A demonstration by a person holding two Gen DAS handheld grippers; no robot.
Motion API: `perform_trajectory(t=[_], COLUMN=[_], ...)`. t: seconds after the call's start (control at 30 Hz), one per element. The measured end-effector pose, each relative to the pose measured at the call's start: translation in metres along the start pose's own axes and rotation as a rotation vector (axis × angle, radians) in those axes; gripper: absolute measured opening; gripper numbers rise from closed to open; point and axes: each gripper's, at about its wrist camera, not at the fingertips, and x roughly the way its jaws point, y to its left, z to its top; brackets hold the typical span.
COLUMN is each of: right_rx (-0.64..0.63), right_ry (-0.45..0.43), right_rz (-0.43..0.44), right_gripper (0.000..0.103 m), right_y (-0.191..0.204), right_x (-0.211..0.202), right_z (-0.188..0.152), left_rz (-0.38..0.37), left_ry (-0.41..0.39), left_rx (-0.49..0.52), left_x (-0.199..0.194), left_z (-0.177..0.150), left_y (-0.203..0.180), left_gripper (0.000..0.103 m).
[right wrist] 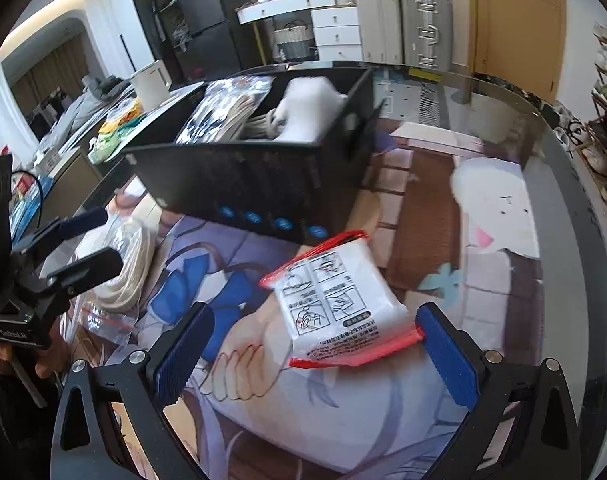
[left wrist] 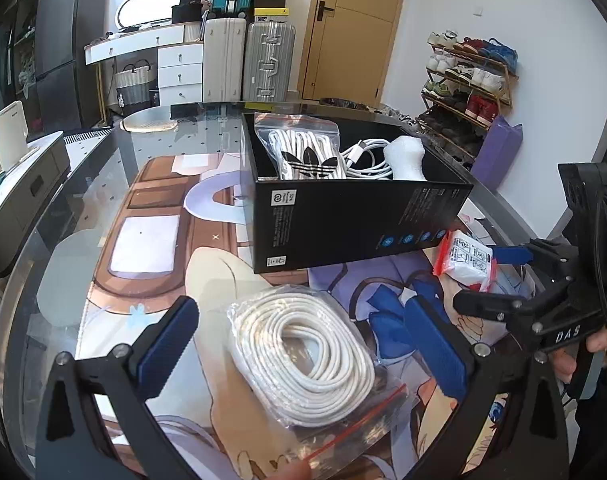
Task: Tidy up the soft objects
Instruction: 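Reach right tool to the white-and-red packet and close on it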
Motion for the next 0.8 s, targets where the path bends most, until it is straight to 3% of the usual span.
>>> perform_trajectory(t=[0.17, 0.27, 0.5, 0.8], right_rx=[-0.047, -0.036, 0.012, -0.029], right_ry=[0.007, -0.009, -0.012, 0.018], right_rz=[0.069, 0.068, -0.026, -0.121], right_gripper=[0.102, 0.102, 0.102, 0.101], right_y=[0.013, 0.014, 0.004, 0.011], right_x=[0.001, 0.002, 0.009, 0.018], right_z=[-0.002, 0.0, 0.003, 0.003], left_rz=[-0.008, -0.013, -0.01, -0.011], left_ry=[0.005, 0.009, 0.008, 0.01], left_rx=[-0.01, -0.02, -0.025, -0.025], left_x=[0.0, 0.0, 0.0, -0.001], left_z=[0.001, 0.001, 0.001, 0.001], left_y=[0.001, 0.003, 0.004, 0.005], left_gripper=[0.103, 0.103, 0.103, 0.103])
